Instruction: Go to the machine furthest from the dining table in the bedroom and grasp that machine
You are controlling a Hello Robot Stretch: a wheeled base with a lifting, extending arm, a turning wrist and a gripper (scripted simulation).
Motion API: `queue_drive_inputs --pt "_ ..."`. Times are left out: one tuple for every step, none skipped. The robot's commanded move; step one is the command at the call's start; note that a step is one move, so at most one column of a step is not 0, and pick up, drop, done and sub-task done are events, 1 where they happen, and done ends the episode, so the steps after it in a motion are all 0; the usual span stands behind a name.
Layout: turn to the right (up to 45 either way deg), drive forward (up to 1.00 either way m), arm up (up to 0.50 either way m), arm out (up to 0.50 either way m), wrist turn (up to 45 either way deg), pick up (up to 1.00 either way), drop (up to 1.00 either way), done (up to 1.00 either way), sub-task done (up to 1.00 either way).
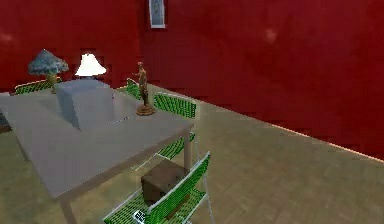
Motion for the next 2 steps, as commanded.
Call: queue_drive_inputs --pt "-45.0 0.00 0.00 0.00 0.0 0.00 0.00 0.00 0.00" --pt "-30.0 0.00 0.00 0.00 0.0 0.00 0.00 0.00 0.00"
